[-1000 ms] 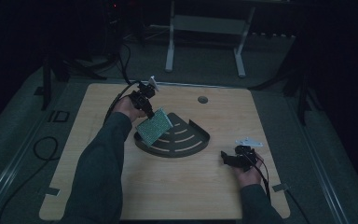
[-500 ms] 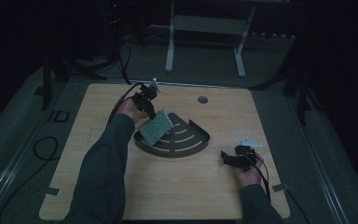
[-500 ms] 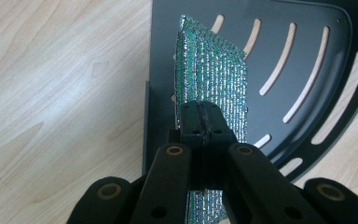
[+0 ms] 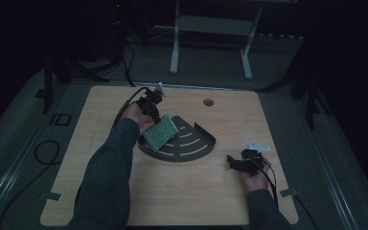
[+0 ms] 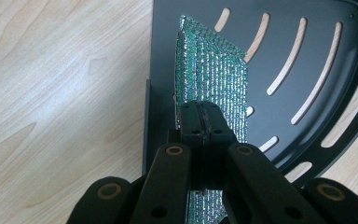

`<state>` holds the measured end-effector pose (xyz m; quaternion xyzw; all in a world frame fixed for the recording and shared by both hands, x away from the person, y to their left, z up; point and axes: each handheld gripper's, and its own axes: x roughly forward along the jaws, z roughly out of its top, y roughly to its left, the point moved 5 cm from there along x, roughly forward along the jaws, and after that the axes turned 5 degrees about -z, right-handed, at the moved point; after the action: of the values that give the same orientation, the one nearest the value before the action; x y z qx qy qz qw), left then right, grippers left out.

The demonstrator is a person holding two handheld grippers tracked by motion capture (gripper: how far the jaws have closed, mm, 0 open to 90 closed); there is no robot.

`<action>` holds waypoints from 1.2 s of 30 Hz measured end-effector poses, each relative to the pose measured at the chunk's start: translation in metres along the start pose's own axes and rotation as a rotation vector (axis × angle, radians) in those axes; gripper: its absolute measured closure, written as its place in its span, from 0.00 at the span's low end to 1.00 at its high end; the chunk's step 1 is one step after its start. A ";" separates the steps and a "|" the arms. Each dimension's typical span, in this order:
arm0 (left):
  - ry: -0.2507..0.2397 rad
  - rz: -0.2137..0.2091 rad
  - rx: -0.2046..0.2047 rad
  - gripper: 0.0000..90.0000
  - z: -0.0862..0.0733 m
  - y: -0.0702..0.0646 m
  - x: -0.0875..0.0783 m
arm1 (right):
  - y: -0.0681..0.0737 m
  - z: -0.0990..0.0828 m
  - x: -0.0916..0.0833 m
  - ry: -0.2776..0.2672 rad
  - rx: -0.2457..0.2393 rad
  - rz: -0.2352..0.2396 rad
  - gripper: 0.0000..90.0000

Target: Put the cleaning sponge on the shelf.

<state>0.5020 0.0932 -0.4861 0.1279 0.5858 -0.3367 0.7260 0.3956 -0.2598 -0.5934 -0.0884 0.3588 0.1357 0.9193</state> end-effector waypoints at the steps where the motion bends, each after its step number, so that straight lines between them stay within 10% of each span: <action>1: 0.002 0.001 0.000 1.00 0.000 0.000 0.000 | 0.000 0.000 0.000 0.000 0.000 0.000 0.20; 36: 0.074 0.073 0.007 0.99 -0.010 0.009 0.020 | 0.000 0.000 0.000 0.000 -0.001 0.001 0.20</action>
<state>0.5019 0.0992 -0.5096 0.1643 0.6061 -0.3071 0.7150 0.3957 -0.2598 -0.5934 -0.0886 0.3588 0.1365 0.9191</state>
